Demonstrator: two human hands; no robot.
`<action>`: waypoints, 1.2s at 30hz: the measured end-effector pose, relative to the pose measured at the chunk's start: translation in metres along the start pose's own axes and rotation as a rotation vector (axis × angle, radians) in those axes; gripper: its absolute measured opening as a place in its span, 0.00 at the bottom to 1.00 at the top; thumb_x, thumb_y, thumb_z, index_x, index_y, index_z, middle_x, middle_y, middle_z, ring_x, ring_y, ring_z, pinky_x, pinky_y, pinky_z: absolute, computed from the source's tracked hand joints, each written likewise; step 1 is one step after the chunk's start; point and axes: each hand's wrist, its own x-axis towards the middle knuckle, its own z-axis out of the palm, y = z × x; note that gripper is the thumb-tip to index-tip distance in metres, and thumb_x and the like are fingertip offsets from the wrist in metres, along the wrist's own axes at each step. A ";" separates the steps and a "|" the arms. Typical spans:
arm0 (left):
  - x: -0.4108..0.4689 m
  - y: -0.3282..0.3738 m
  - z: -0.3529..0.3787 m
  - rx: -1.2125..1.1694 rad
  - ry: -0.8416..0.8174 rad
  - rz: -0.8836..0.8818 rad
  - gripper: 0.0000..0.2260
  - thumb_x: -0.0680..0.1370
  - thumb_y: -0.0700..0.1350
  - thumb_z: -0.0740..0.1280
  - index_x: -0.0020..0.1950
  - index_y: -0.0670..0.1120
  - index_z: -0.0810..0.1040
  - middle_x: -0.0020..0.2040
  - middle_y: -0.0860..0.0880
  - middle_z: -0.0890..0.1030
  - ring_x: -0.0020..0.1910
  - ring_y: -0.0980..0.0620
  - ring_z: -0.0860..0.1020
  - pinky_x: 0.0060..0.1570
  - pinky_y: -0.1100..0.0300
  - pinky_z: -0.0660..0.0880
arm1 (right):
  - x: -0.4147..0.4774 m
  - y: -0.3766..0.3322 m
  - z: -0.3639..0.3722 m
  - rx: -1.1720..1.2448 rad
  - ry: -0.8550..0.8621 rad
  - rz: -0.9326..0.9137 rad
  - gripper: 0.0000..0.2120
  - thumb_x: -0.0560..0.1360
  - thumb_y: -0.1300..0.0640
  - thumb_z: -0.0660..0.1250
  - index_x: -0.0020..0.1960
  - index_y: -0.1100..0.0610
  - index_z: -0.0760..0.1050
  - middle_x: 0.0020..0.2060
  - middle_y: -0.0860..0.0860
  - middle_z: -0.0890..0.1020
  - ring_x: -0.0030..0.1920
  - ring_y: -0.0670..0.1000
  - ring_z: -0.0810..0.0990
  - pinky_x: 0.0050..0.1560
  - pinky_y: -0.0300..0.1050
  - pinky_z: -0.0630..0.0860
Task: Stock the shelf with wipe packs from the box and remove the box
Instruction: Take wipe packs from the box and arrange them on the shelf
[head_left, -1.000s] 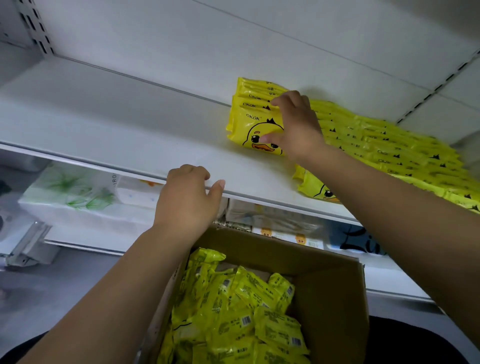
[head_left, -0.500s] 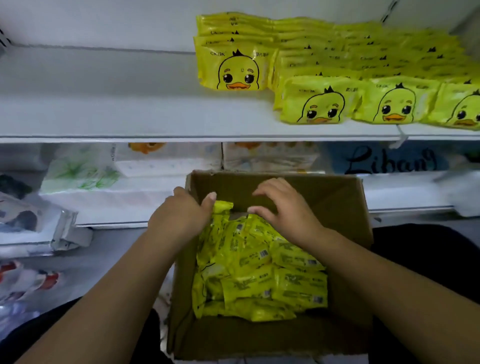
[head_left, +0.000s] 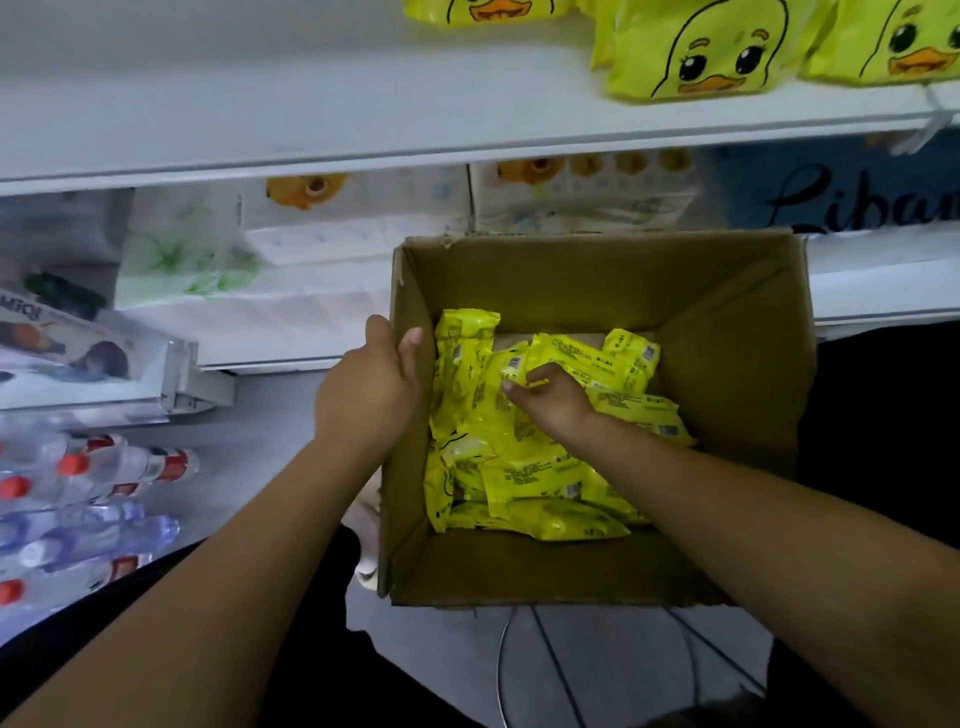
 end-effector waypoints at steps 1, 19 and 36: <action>0.000 -0.002 0.002 0.002 0.019 0.005 0.15 0.86 0.58 0.52 0.51 0.46 0.61 0.38 0.41 0.75 0.43 0.32 0.78 0.36 0.49 0.65 | 0.001 -0.005 0.010 0.017 0.018 0.023 0.24 0.74 0.42 0.73 0.62 0.54 0.72 0.56 0.58 0.81 0.55 0.58 0.80 0.54 0.48 0.75; 0.007 -0.003 0.011 0.024 0.126 0.015 0.15 0.86 0.56 0.51 0.54 0.44 0.66 0.31 0.50 0.67 0.32 0.42 0.67 0.31 0.52 0.57 | 0.013 -0.018 0.080 -0.053 0.221 0.206 0.13 0.70 0.49 0.79 0.51 0.51 0.82 0.67 0.56 0.64 0.67 0.61 0.66 0.58 0.42 0.67; 0.009 0.030 -0.023 -0.079 0.178 -0.018 0.22 0.84 0.57 0.58 0.64 0.38 0.71 0.61 0.36 0.76 0.61 0.34 0.74 0.51 0.45 0.70 | -0.062 -0.008 0.004 0.420 0.105 -0.099 0.10 0.71 0.56 0.79 0.40 0.55 0.77 0.46 0.47 0.82 0.57 0.48 0.77 0.56 0.41 0.68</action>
